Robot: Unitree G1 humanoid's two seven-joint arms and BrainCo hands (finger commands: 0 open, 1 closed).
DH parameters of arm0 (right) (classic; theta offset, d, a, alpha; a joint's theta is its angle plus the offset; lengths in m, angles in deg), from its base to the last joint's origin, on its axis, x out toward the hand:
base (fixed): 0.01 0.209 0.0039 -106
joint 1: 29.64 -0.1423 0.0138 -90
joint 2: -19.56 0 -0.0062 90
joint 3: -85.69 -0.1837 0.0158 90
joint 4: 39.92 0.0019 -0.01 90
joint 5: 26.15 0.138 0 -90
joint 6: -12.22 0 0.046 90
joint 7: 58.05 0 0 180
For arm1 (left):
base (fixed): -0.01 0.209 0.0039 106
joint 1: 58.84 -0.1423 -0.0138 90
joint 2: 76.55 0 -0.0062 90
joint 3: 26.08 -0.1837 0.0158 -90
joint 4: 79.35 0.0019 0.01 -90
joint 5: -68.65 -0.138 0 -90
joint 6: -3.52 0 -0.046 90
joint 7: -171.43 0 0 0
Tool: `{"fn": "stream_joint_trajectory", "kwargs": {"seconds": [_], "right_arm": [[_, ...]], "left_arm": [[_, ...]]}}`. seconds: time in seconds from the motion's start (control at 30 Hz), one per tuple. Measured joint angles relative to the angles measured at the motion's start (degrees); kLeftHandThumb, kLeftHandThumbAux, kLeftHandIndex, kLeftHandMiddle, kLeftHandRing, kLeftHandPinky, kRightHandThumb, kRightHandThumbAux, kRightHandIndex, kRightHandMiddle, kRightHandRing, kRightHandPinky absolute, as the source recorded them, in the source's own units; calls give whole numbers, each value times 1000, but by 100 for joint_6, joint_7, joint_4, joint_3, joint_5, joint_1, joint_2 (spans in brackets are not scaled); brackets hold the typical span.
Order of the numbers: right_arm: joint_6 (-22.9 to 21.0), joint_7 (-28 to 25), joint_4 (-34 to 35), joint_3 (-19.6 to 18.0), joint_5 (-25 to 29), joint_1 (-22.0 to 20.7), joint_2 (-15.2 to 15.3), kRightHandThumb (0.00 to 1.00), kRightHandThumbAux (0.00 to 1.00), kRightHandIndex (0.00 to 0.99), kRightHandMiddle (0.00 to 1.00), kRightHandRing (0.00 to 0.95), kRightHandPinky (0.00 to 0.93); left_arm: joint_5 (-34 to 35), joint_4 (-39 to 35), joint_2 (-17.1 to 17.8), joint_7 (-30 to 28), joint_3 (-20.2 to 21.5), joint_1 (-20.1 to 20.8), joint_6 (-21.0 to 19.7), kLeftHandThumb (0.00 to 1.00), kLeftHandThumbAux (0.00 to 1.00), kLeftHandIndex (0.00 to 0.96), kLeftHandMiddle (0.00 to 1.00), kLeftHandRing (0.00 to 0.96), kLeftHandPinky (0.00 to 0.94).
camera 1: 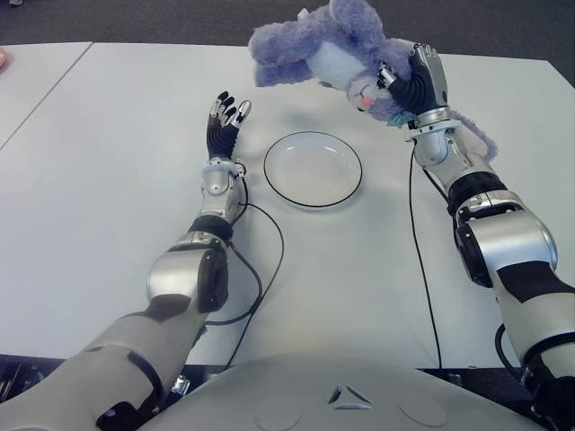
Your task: Put the doll into the plate.
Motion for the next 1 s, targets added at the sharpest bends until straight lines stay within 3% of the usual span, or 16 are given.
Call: {"fn": "stream_joint_trajectory", "kwargs": {"seconds": [0.43, 1.0], "right_arm": [[765, 434, 295, 276, -301, 2, -5, 695, 726, 437, 896, 892, 873], [1348, 800, 988, 328, -569, 196, 32, 695, 728, 436, 891, 885, 869]], "left_arm": [[3, 0, -3, 5, 5, 3, -2, 0, 551, 135, 157, 134, 119], [3, 0, -8, 5, 8, 6, -2, 0, 552, 140, 157, 134, 107]]}}
